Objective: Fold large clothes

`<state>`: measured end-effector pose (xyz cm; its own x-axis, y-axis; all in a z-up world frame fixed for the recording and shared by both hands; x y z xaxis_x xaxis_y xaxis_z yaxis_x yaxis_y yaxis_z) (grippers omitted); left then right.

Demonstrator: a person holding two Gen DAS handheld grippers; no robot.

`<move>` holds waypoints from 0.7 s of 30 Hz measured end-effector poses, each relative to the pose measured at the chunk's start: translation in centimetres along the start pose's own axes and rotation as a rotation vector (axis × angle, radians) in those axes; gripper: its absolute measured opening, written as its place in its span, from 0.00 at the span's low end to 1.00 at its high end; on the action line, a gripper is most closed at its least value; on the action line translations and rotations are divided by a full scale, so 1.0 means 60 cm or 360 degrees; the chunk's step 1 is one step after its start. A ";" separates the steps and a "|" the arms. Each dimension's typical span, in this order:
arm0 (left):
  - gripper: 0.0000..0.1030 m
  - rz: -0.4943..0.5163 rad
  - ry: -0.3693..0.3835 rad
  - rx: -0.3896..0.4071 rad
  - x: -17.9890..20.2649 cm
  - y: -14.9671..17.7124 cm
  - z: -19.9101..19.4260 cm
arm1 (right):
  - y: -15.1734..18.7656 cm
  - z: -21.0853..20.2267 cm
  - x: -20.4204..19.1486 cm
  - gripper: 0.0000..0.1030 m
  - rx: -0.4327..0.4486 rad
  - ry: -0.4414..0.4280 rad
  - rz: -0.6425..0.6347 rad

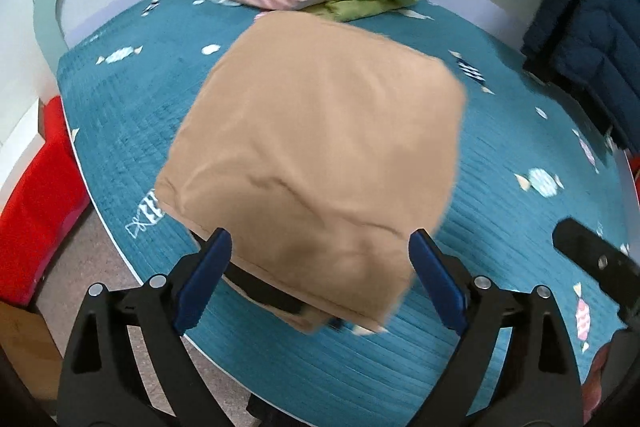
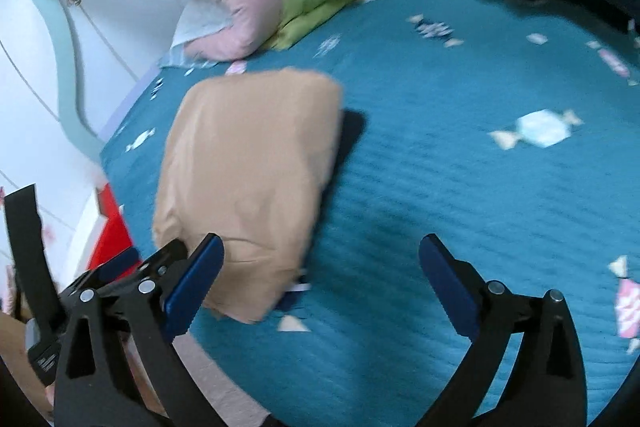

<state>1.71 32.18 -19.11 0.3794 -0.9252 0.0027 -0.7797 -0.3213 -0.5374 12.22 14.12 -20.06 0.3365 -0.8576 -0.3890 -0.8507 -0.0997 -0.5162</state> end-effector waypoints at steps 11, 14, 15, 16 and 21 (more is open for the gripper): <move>0.89 0.0152 0.0079 0.0129 0.139 0.001 -0.085 | -0.005 -0.109 0.101 0.92 0.0284 0.0234 -0.0024; 0.89 0.0197 0.0097 0.0176 0.164 -0.003 -0.108 | -0.004 -0.140 0.123 0.92 0.0363 0.0302 -0.0012; 0.89 0.0198 0.0091 0.0192 0.171 -0.004 -0.117 | -0.004 -0.149 0.127 0.92 0.0389 0.0315 -0.0012; 0.89 0.0194 0.0085 0.0209 0.176 -0.006 -0.124 | -0.005 -0.159 0.131 0.92 0.0418 0.0323 -0.0012; 0.90 0.0233 0.0109 0.0286 0.213 -0.014 -0.154 | -0.014 -0.203 0.145 0.92 0.0561 0.0368 -0.0021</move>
<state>2.60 18.76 -10.85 0.2295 -0.9728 -0.0322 -0.7203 -0.1475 -0.6778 10.92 0.62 -13.72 0.2127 -0.9520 -0.2200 -0.6431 0.0331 -0.7650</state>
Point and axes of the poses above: each gripper's, at about its wrist camera, not at the fingertips, and z roughly the way its jaws point, x to its right, y to its underside, the point moved 9 cm from there along z, roughly the way its jaws point, and after that the axes turned 9 degrees about z, right-handed, at the moved point
